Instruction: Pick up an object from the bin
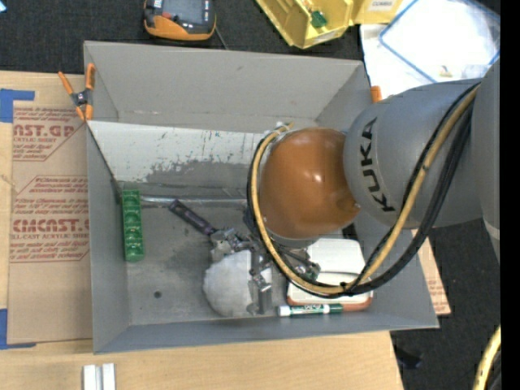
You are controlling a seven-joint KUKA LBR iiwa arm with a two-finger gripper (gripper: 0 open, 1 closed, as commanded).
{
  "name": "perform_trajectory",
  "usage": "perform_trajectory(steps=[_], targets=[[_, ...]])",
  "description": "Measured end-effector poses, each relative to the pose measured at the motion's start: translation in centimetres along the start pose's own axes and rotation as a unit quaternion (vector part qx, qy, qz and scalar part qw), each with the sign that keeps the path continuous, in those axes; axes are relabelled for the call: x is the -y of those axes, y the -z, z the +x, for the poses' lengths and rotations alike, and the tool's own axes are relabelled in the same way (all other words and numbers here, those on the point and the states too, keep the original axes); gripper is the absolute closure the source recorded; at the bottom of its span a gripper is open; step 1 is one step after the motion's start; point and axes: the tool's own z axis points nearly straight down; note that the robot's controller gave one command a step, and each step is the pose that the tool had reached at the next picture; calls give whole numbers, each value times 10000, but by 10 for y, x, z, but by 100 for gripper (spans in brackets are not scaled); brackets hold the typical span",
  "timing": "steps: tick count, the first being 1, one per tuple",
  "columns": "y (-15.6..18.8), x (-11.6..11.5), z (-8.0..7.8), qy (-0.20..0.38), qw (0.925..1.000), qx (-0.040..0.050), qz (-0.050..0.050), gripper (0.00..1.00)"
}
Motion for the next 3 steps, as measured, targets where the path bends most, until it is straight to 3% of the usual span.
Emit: perform_trajectory(steps=[1, 2, 3], targets=[[-53, 0, 2, 742, 9972, -67, -15, 0], [-84, 1, -8, 2517, 9678, -1, -13, 0], [-83, -4, -25, 1750, 9845, -42, -31, 100]])
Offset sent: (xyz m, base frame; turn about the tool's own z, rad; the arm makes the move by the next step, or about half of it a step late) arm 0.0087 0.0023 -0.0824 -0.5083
